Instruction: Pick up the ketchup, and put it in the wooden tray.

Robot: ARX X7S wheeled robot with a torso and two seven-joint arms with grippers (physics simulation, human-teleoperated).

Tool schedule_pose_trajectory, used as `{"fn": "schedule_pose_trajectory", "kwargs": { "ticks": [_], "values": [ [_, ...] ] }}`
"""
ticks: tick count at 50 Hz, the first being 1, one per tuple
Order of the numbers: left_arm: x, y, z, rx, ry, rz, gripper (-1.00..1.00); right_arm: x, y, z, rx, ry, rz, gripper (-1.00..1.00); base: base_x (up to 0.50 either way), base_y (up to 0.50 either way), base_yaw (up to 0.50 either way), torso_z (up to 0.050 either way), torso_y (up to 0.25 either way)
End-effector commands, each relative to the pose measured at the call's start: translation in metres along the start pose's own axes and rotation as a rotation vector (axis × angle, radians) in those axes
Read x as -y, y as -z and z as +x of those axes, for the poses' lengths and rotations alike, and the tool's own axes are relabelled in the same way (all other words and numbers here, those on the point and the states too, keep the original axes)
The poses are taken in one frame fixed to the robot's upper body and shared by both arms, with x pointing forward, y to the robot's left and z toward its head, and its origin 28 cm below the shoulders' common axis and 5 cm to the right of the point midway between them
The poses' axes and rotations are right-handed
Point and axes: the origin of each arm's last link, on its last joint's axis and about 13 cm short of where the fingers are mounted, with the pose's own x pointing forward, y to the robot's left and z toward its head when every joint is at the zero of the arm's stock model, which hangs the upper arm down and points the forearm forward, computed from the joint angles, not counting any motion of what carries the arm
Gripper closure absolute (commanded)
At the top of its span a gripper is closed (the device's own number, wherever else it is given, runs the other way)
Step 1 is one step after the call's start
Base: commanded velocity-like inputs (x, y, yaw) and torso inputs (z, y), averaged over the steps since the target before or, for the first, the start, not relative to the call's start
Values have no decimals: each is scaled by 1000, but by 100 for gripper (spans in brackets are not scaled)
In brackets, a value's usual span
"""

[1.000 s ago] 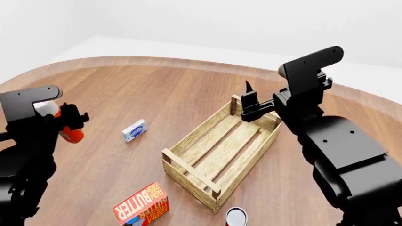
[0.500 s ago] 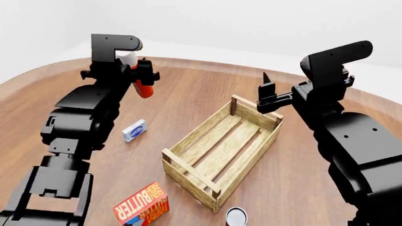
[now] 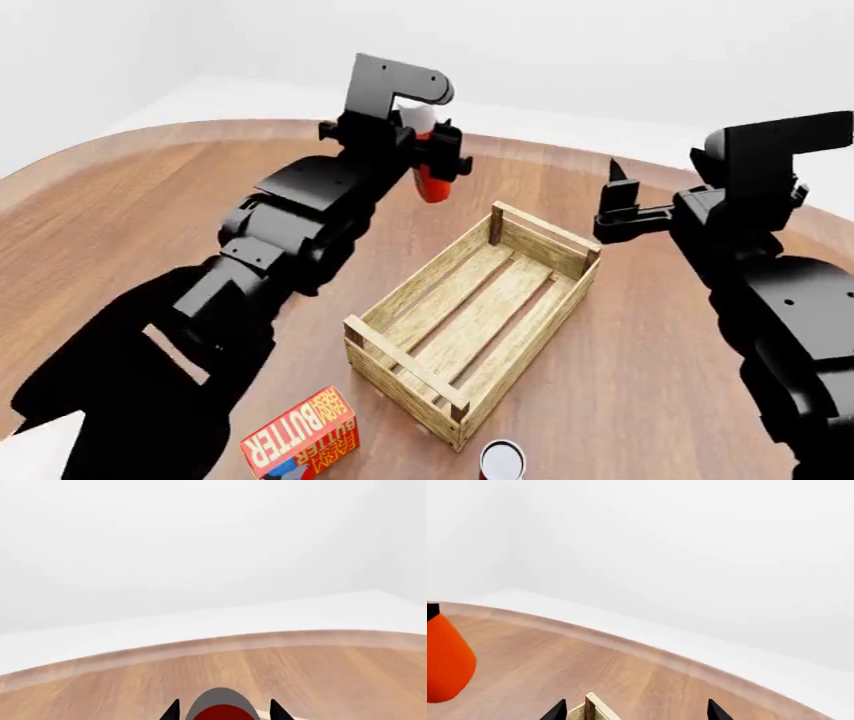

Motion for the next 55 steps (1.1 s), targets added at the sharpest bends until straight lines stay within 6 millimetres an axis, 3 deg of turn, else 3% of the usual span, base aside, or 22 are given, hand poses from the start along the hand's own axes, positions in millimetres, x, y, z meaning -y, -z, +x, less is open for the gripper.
{"fn": "schedule_pose_trajectory", "kwargs": {
  "ticks": [1,11,22,55],
  "values": [
    [20,-2,3,4,40,14,100,13,8,-12,-21,61,20,-100,0,0,0,0,0],
    [36,3,1,-21,70,4,100,21,9,-29,-24,115,26,-100,0,0,0,0,0],
    [49,7,-2,-33,94,20,100,34,12,-33,-20,155,31,-100,0,0,0,0,1],
    [54,9,-3,-39,66,82,100,76,44,11,-21,196,47,-100,0,0,0,0,-50]
  ]
}}
